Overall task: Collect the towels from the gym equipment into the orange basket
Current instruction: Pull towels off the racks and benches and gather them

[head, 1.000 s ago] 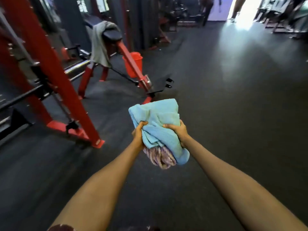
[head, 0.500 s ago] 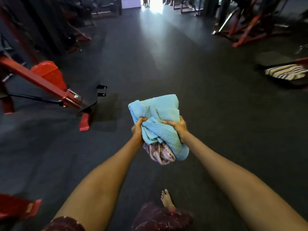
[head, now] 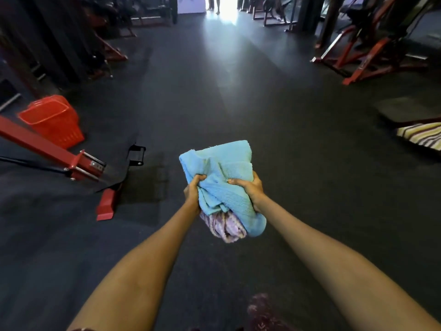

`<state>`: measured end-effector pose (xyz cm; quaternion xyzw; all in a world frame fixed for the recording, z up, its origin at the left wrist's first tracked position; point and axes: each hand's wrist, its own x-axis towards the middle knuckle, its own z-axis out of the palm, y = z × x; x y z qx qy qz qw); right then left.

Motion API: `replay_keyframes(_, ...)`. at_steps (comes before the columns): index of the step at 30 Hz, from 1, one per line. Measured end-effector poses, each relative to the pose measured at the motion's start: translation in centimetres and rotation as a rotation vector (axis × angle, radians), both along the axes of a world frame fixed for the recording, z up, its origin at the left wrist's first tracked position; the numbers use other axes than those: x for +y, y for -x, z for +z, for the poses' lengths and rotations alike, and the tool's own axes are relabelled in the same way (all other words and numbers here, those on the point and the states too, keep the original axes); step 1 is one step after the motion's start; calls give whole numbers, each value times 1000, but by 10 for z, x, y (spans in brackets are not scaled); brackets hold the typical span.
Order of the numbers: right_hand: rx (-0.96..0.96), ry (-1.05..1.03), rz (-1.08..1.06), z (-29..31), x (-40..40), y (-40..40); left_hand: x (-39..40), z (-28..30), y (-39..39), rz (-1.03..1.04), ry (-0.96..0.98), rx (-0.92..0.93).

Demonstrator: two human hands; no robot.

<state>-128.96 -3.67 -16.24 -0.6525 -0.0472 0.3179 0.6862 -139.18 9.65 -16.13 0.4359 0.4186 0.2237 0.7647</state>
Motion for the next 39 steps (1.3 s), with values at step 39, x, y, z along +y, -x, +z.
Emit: replay_keyframes(39, -38, -5, 353, 8, 738, -556, 686, -3, -507, 307, -39, 10)
